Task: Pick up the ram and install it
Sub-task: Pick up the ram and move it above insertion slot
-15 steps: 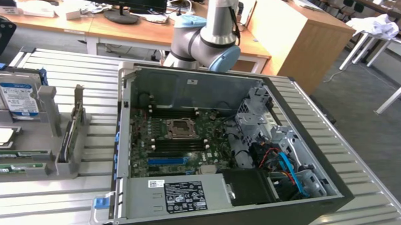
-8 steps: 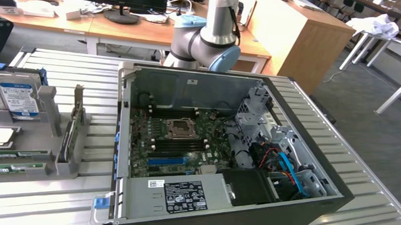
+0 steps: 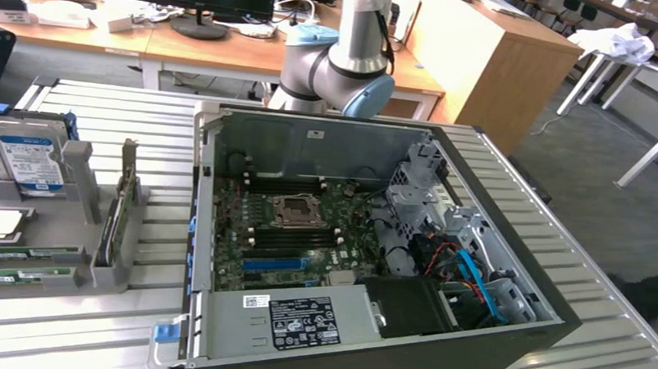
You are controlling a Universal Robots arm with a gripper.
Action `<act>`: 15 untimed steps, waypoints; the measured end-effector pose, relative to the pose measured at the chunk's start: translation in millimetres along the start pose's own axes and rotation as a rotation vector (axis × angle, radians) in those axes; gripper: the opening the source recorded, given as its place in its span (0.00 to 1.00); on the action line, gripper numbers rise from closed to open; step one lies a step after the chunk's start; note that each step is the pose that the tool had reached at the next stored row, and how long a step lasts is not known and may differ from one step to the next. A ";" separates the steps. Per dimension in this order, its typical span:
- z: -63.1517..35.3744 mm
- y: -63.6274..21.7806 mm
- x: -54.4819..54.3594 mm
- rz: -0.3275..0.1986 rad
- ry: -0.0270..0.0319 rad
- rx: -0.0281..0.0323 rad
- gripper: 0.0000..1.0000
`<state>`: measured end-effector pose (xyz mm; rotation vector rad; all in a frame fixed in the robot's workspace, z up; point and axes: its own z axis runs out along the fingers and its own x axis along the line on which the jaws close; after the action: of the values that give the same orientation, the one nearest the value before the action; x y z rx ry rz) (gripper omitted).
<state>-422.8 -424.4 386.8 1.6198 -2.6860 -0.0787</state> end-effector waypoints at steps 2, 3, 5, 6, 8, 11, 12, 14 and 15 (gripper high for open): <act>0.2 0.0 0.0 -0.036 0.0016 -0.0007 0.11; 0.3 0.0 0.0 -0.054 0.0024 -0.0012 0.11; 0.5 -0.1 0.0 -0.090 0.0040 -0.0019 0.11; 0.6 -0.1 0.1 -0.110 0.0050 -0.0024 0.11; 0.9 -0.1 0.1 -0.145 0.0066 -0.0032 0.11; 1.3 -0.1 0.0 -0.199 0.0090 -0.0044 0.11; 1.5 -0.1 0.1 -0.217 0.0097 -0.0048 0.11; 1.6 -0.1 0.1 -0.255 0.0115 -0.0057 0.11; 1.8 -0.1 0.1 -0.273 0.0124 -0.0061 0.11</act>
<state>-422.8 -424.4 385.0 1.9660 -2.4353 -0.0769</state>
